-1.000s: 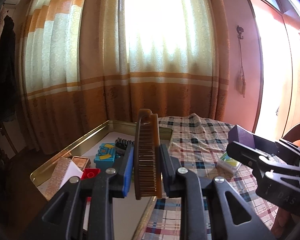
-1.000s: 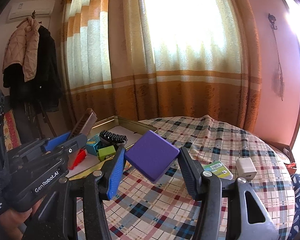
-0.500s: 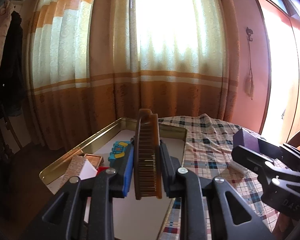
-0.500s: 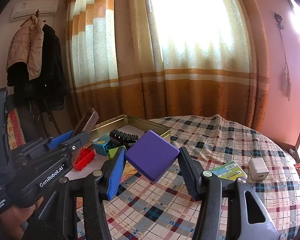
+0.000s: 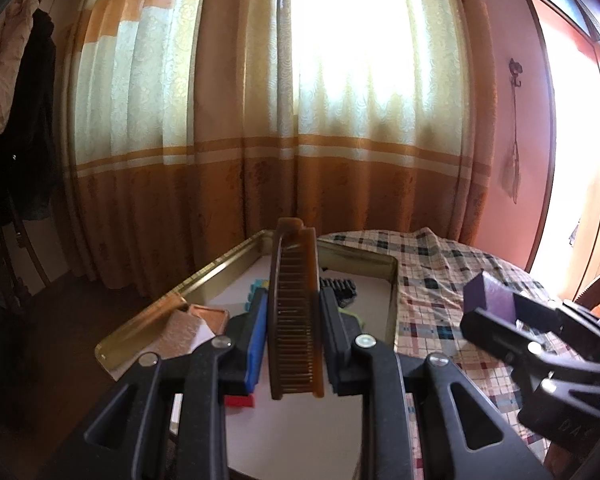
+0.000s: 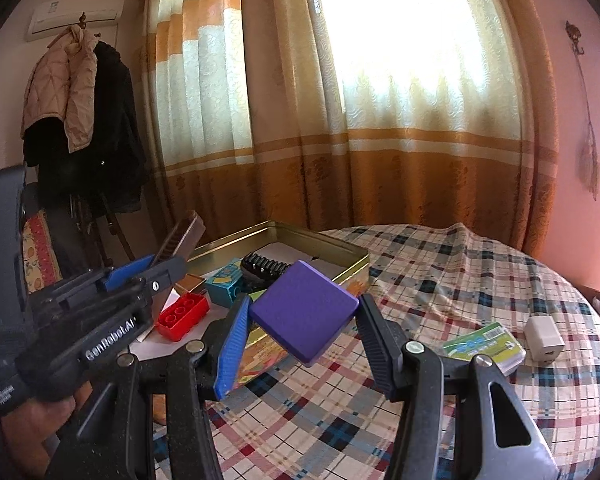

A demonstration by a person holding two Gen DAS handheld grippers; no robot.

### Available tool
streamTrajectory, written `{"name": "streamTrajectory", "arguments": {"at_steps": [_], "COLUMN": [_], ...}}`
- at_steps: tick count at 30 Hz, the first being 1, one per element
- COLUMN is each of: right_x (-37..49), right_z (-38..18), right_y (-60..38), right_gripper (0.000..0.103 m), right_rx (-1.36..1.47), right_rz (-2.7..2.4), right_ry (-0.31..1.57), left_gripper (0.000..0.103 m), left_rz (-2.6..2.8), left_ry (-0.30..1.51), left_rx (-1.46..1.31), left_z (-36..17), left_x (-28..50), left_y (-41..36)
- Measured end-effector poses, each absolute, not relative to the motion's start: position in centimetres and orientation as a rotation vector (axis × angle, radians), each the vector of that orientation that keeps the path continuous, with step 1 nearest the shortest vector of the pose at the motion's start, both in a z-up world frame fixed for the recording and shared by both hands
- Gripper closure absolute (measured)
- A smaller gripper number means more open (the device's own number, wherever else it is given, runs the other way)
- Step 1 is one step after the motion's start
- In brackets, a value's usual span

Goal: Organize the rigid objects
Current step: 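Carry the comb and purple cube together over the tin tray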

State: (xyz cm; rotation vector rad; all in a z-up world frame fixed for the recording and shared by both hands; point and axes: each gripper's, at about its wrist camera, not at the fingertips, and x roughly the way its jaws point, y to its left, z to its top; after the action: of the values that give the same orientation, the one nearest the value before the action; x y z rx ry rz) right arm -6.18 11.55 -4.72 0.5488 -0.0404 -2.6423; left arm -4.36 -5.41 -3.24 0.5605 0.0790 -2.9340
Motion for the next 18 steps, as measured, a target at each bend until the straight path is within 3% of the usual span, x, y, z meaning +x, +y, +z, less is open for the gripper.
{"name": "streamTrajectory", "arguments": {"at_steps": [18], "right_x": [-11.6], "right_z": [-4.3], "right_y": [4.5], "right_gripper": [0.047], "right_rx": [0.664], "right_rz": [-2.513], "right_ry": [0.114], "left_gripper": [0.079], "left_rz": [-2.870], "left_ry": [0.145], "left_rx": [0.818], "left_z": [-2.0], "left_x": [-9.3], "left_y": [-10.5]}}
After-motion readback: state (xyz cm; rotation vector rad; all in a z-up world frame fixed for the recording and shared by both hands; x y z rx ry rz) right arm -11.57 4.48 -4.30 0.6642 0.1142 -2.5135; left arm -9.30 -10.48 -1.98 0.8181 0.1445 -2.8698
